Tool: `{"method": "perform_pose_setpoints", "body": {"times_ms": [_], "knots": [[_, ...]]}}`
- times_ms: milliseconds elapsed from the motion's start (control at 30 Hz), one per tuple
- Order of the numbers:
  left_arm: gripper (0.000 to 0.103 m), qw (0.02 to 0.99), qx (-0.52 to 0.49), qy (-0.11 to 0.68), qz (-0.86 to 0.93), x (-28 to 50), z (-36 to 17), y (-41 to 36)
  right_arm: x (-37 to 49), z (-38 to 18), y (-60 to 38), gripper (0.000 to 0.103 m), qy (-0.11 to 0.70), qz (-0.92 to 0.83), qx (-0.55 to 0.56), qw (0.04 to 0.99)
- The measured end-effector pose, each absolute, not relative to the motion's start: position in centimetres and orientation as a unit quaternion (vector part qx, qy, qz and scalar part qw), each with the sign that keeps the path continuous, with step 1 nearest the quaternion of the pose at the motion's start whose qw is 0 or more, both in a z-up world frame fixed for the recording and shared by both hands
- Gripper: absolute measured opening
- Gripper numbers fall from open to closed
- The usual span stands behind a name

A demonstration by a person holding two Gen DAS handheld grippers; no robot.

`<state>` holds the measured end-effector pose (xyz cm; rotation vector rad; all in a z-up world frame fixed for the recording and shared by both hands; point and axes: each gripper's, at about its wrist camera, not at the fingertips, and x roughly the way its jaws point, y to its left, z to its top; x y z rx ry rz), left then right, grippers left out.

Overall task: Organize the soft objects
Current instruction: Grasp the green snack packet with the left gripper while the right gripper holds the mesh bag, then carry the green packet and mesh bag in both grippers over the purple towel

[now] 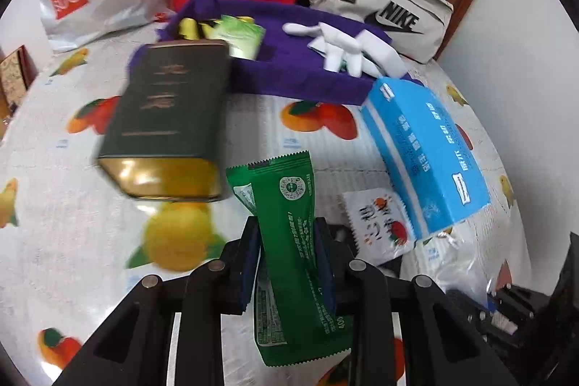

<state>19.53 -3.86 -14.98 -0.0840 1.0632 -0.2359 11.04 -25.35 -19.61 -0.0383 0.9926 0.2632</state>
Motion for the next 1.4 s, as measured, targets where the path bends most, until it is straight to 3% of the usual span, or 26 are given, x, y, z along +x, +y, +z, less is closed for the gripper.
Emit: {"method": "perform_pose_setpoints", "body": {"times_ms": [467, 900, 1400], "knots": [[0.028, 0.843, -0.109, 0.520, -0.085, 16.5, -15.9, 3.9, 11.6, -19.0, -24.6, 0.006, 0.479, 0.132, -0.022, 0.867], [0.028, 0.867, -0.127, 0.470, -0.104, 18.4, -10.3, 6.1, 12.5, -12.6, -24.5, 0.005, 0.434, 0.203, 0.015, 0.878], [0.028, 0.873, -0.091, 0.467, -0.106, 27.9, -7.6, 4.2, 26.2, -7.6, -24.0, 0.006, 0.402, 0.159, -0.019, 0.901]]}}
